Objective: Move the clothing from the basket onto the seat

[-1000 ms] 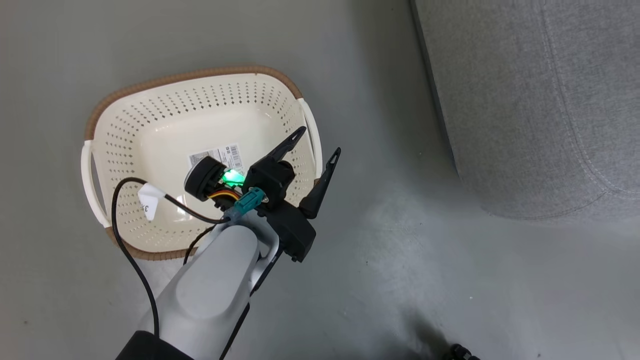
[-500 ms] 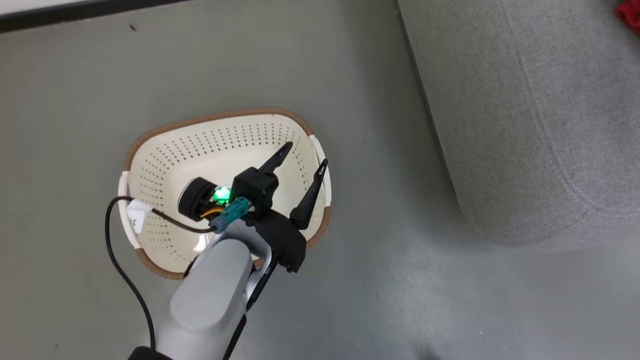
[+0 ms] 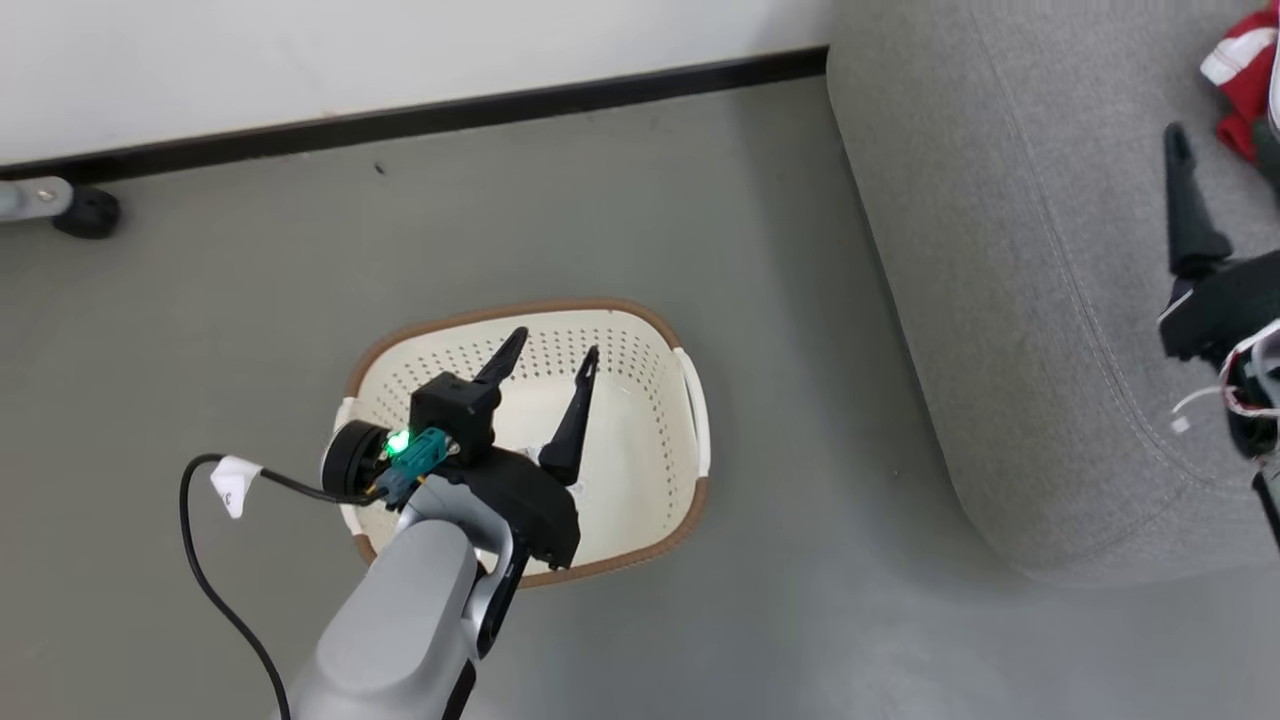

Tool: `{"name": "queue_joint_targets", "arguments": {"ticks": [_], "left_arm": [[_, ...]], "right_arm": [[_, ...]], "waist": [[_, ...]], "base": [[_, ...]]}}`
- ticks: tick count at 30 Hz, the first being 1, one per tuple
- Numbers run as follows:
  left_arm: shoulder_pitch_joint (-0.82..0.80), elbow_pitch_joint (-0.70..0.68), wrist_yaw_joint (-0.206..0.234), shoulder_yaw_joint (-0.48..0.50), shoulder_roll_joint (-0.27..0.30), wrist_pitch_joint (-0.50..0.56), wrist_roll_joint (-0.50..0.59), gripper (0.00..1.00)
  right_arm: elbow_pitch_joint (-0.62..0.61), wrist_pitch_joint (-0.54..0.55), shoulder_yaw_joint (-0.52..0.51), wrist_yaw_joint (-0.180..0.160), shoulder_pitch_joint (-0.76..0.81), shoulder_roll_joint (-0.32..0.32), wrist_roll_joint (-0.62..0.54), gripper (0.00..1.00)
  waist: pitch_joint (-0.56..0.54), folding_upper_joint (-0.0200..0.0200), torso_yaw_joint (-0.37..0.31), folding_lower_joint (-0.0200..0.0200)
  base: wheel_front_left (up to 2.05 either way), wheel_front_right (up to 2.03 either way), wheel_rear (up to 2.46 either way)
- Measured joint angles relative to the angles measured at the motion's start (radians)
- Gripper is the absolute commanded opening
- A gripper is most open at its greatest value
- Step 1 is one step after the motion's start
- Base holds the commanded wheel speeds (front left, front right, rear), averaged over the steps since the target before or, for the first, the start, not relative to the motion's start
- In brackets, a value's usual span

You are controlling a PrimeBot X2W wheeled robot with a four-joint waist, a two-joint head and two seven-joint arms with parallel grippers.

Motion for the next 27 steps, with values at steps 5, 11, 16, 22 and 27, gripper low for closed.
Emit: {"name": "queue_joint_targets", "arguments": {"ticks": [5,11,16,22,27], "left_arm": [[0.034,0.002,0.029,0.047,-0.002,0.000,-0.007,1.00],[0.071,0.002,0.061,0.097,-0.001,0.000,-0.011,1.00],[0.104,-0.004,0.090,0.130,0.010,0.000,-0.011,1.00],[0.152,-0.021,0.116,0.174,0.041,0.000,-0.011,1.00],[0.205,-0.041,0.131,0.209,0.057,0.000,-0.009,1.00]], "right_arm": [[-0.040,0.000,0.022,0.000,0.071,0.031,0.023,1.00],[-0.082,0.000,0.034,0.000,0.155,0.052,0.032,1.00],[-0.105,0.000,0.035,0.000,0.214,0.076,0.035,1.00],[-0.130,0.000,0.036,0.000,0.258,0.109,0.034,1.00],[-0.154,0.000,0.038,0.000,0.320,0.136,0.026,1.00]], "waist": [[-0.051,0.0000,0.033,0.0000],[-0.107,0.0000,0.072,-0.0001],[-0.147,0.0000,0.106,0.0000],[-0.192,0.0000,0.137,0.0000],[-0.226,0.0000,0.155,0.0001]], "base": [[0.00,0.00,0.00],[0.00,0.00,0.00],[0.00,0.00,0.00],[0.00,0.00,0.00],[0.00,0.00,0.00]]}}
